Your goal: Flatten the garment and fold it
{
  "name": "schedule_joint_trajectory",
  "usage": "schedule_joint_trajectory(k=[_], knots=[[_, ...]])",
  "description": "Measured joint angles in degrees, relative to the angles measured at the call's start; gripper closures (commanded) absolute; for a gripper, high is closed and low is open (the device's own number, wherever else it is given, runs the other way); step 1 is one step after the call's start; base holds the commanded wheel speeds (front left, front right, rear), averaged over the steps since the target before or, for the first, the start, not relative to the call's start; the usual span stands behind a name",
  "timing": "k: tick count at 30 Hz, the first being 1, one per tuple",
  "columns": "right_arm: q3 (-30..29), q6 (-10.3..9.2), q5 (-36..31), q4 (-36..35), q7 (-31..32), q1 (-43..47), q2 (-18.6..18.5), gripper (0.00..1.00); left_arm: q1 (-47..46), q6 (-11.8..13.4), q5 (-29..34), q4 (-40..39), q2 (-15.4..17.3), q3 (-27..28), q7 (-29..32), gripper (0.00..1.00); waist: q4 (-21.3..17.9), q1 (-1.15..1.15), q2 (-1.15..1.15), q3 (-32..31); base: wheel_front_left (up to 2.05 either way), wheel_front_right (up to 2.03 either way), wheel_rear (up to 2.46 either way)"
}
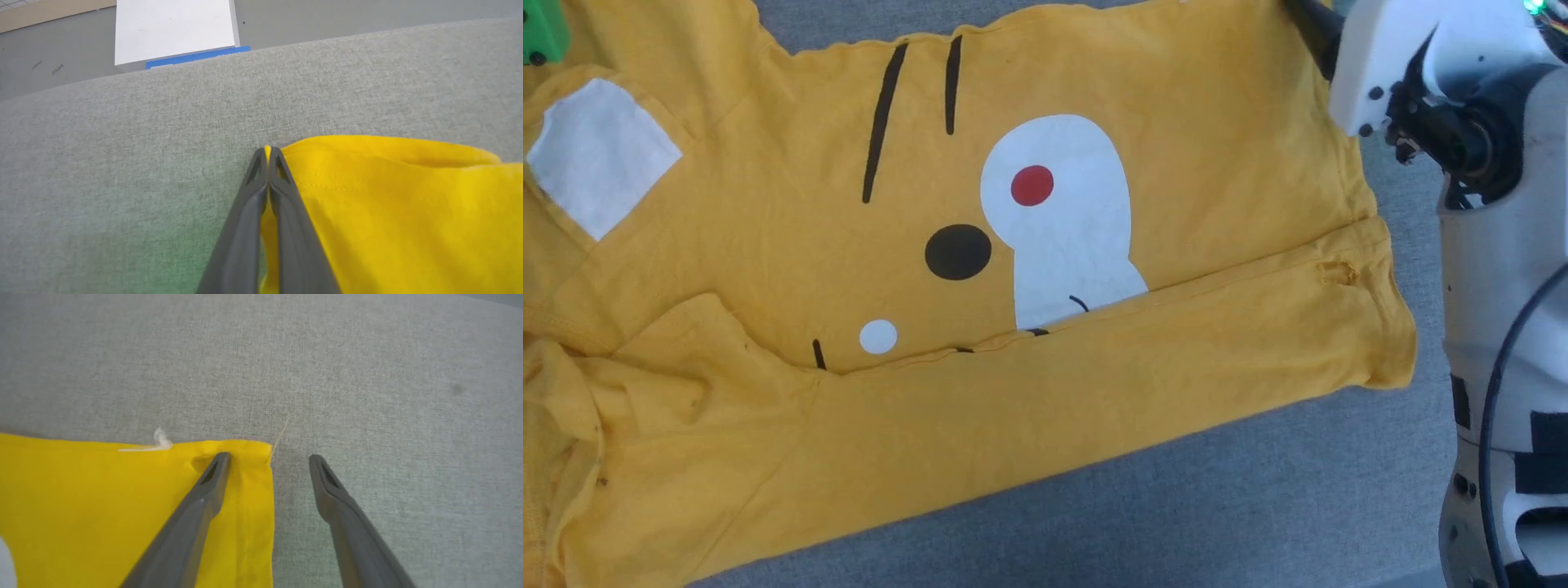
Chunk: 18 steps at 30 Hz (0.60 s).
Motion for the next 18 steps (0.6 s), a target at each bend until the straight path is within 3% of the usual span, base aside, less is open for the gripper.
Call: schedule_joint_trajectory(k=[4, 5, 7, 8, 13, 18], knots=[[0.69, 0.00, -0.79, 3.38, 5.53, -2.35, 0.27, 0.00, -0.14, -0.37, -0.30, 0.08, -0.22, -0.20, -0.83, 1.00, 0.47, 0.00, 0.00, 0.23, 0.00, 0.00, 0.00], [1.00, -0.01, -0.86, 4.09, 7.26, -3.07, 0.24, 0.52, -0.16, -0.52, -0.40, 0.19, -0.30, -0.24, -1.01, 1.00, 0.60, 0.00, 0.00, 0.25, 0.00, 0.00, 0.00], [1.66, -0.01, -1.36, 4.64, 10.17, -4.09, 0.18, 0.91, -0.22, -0.94, -0.47, 0.29, -0.52, -0.56, -1.78, 1.00, 0.86, 0.00, 0.00, 0.22, 0.00, 0.00, 0.00], [1.91, 0.00, -1.68, 4.57, 11.28, -4.32, 0.29, 1.00, -0.21, -1.32, -0.54, 0.49, -0.70, -0.64, -2.36, 1.00, 1.01, 0.00, 0.00, 0.14, 0.00, 0.00, 0.00], [2.38, 0.00, -2.90, 2.97, 10.47, -3.58, 0.13, 1.00, -0.19, -3.10, -0.42, 0.90, -1.04, -1.05, -8.68, 1.00, 1.69, 0.00, 0.00, -0.31, 0.00, 0.00, 0.00], [3.85, 0.00, -2.83, -0.02, -0.31, 0.75, -1.86, 1.00, 0.65, -5.09, 1.78, 0.26, -2.09, -0.86, -22.37, 1.00, 2.60, 0.00, 0.00, -1.62, 0.00, 0.00, 0.00]])
